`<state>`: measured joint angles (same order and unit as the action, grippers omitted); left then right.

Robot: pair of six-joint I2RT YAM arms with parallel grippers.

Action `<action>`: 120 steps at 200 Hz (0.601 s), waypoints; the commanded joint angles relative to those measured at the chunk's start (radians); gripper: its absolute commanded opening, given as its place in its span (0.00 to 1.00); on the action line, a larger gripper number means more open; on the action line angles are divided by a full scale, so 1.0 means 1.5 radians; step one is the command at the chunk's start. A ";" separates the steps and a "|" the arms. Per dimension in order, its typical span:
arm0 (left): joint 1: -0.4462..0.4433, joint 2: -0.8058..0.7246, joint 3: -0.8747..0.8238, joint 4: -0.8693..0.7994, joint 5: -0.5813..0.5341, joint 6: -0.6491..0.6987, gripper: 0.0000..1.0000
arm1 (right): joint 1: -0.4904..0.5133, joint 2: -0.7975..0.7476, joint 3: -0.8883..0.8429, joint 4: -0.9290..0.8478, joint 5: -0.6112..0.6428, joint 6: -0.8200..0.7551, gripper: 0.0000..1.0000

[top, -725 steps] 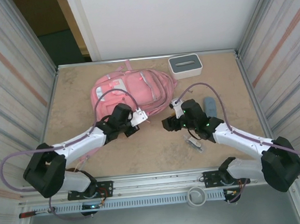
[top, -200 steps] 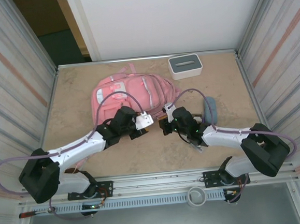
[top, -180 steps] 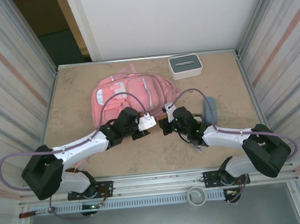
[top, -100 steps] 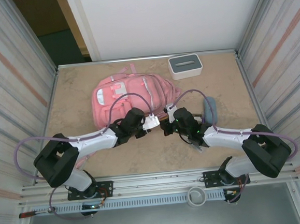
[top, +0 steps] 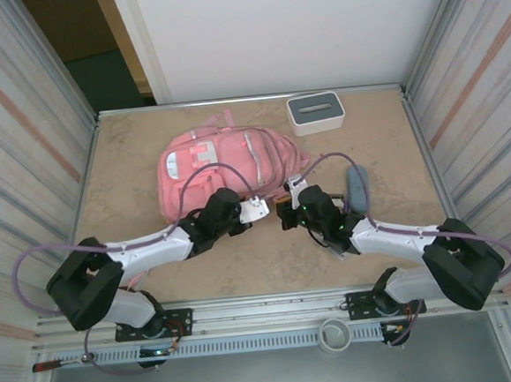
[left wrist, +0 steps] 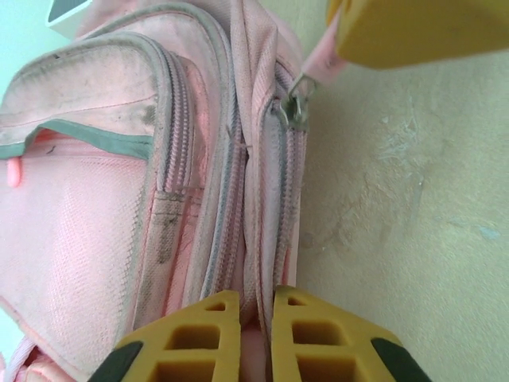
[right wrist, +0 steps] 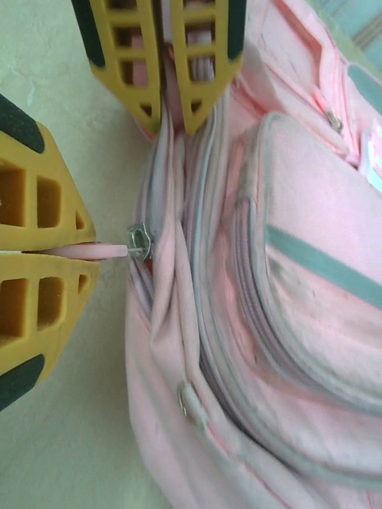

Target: Pack books, pencil case, and school supplies into a backpack

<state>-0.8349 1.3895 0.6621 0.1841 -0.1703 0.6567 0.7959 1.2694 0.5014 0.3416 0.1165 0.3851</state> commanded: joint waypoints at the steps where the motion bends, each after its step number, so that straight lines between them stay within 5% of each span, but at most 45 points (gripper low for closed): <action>1: 0.028 -0.079 -0.022 0.005 -0.007 -0.019 0.00 | -0.010 -0.031 0.019 -0.072 0.163 0.001 0.00; 43: 0.082 -0.172 -0.062 -0.004 0.014 -0.043 0.00 | -0.035 -0.051 0.066 -0.159 0.245 -0.019 0.00; 99: 0.124 -0.186 -0.064 -0.033 0.057 -0.063 0.00 | -0.059 -0.078 0.077 -0.126 0.078 -0.010 0.00; 120: 0.115 -0.162 -0.043 -0.058 0.074 -0.065 0.23 | -0.059 -0.090 0.069 -0.105 0.020 0.005 0.00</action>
<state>-0.6716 1.1336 0.5495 0.0982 -0.0437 0.5999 0.7208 1.1866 0.6048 0.1619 0.2199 0.3748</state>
